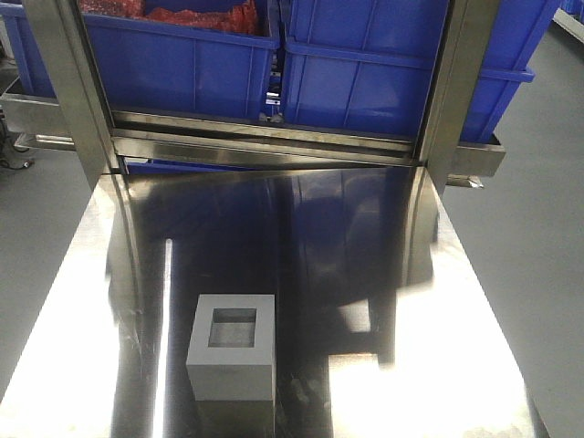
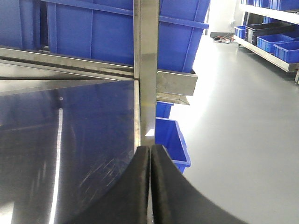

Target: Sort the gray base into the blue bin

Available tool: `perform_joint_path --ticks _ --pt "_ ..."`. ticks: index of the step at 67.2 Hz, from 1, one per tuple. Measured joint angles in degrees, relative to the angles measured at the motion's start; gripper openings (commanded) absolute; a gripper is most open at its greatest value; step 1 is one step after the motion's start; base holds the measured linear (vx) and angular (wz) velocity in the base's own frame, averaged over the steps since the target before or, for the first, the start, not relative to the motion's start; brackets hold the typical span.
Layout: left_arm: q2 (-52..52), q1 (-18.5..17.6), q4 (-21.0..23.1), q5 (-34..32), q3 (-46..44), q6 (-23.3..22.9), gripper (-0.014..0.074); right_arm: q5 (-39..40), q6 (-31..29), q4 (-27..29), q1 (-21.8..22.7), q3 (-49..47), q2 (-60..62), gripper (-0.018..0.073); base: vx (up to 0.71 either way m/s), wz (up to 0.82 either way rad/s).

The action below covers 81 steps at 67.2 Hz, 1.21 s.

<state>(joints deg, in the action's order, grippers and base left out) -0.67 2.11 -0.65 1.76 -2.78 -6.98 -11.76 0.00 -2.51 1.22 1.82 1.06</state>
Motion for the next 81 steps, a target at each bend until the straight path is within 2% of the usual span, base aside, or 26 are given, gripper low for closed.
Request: perform_joint_path --ticks 7,14,32,39,65,74,81 --pt "-4.76 0.0 0.02 0.65 -4.23 -0.01 -0.0007 0.0 -0.3 0.0 0.0 0.0 0.0 -0.0005 0.0 0.0" --pt "-11.68 0.0 0.02 4.46 -9.49 -0.01 -0.0007 0.0 -0.3 0.0 0.0 0.0 0.0 -0.0005 0.0 0.0" --pt "-29.21 0.0 0.07 23.21 -20.58 -0.01 -0.0007 0.0 -0.3 0.0 0.0 0.0 0.0 -0.0005 0.0 0.0" --pt "-33.18 0.0 0.07 27.74 -22.11 -0.01 -0.0007 0.0 -0.3 0.0 0.0 0.0 0.0 -0.0005 0.0 0.0" --pt "-35.85 0.0 0.07 28.83 -22.24 0.1 0.0015 0.0 0.0 0.0 0.0 0.0 0.0 -0.0005 0.0 0.0" --pt "-35.85 0.0 0.07 28.32 -22.24 0.47 0.0088 0.0 -0.3 0.0 0.0 0.0 0.0 -0.0005 0.0 0.0" --pt "-35.85 0.0 0.07 28.27 -22.24 0.64 0.0184 0.0 -0.3 0.0 0.0 0.0 0.0 -0.0005 0.0 0.0"
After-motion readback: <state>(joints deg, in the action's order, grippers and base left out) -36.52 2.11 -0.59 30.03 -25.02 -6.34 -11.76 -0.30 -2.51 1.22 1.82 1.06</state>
